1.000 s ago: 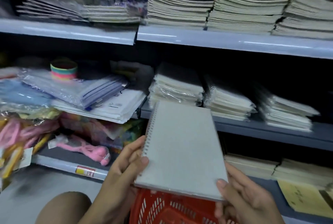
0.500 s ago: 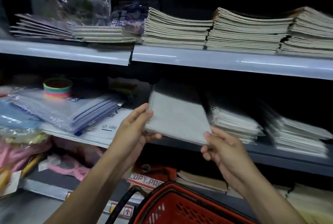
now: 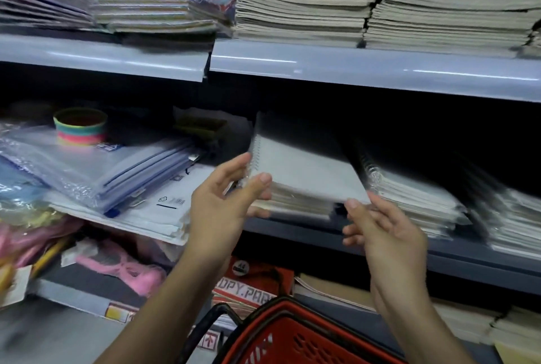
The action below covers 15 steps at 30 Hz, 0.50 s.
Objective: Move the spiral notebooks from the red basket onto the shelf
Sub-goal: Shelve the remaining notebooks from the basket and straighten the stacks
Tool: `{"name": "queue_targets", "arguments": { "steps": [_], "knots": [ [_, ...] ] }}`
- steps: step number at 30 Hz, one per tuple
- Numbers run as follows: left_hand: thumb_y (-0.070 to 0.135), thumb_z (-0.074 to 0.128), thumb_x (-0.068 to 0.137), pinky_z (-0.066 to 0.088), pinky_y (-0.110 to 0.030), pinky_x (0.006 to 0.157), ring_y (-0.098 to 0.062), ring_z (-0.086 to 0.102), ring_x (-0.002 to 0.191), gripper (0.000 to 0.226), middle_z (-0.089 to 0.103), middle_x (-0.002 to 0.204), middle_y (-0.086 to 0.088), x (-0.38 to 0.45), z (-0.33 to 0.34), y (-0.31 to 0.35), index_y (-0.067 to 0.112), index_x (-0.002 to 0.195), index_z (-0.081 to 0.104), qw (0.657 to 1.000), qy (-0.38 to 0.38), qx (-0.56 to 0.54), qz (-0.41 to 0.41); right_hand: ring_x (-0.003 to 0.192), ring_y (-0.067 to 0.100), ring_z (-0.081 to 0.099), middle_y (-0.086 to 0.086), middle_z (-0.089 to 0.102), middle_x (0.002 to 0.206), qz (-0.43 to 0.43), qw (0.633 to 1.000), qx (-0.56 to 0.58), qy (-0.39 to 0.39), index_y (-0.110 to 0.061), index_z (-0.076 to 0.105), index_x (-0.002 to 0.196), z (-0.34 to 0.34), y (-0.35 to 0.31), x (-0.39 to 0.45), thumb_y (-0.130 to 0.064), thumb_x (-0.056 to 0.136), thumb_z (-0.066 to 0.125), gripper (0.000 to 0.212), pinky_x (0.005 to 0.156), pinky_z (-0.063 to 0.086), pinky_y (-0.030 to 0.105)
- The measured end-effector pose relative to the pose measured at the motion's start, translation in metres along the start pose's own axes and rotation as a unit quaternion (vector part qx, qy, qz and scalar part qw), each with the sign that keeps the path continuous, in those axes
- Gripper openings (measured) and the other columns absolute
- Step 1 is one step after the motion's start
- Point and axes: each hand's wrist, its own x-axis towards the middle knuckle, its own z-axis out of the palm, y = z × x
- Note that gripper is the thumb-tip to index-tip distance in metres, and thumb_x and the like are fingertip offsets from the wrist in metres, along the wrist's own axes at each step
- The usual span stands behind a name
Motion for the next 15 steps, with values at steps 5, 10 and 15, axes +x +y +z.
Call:
{"name": "queue_targets", "arguments": {
  "steps": [5, 10, 15],
  "knots": [
    [0.022, 0.078, 0.085, 0.049, -0.025, 0.057, -0.012, 0.054, 0.065, 0.025, 0.064, 0.091, -0.006, 0.064, 0.016, -0.011, 0.022, 0.110, 0.073, 0.995, 0.062, 0.068, 0.037, 0.065, 0.012, 0.065, 0.003, 0.073, 0.081, -0.031, 0.997, -0.069, 0.025, -0.017, 0.061, 0.132, 0.039, 0.014, 0.049, -0.028, 0.086, 0.075, 0.049, 0.064, 0.056, 0.027],
    [0.042, 0.080, 0.077, 0.047, -0.035, 0.071, -0.015, 0.055, 0.073, 0.024, 0.055, 0.087, -0.001, 0.082, 0.016, -0.026, 0.039, 0.100, 0.074, 0.989, 0.070, 0.109, 0.076, 0.071, 0.013, 0.069, 0.004, 0.070, 0.078, -0.080, 0.986, -0.143, 0.044, -0.026, 0.056, 0.135, 0.034, 0.029, 0.050, -0.038, 0.091, 0.067, 0.047, 0.085, 0.058, 0.033],
    [0.042, 0.077, 0.082, 0.050, -0.023, 0.070, -0.010, 0.059, 0.086, 0.039, 0.061, 0.110, 0.004, 0.045, -0.007, -0.053, 0.036, 0.117, 0.063, 0.973, 0.130, 0.172, 0.085, 0.090, 0.005, 0.063, -0.008, 0.064, 0.100, -0.149, 0.961, -0.229, 0.052, -0.022, 0.065, 0.121, 0.013, 0.061, 0.012, -0.029, 0.089, 0.070, 0.033, 0.078, 0.051, 0.013]
  ]
}}
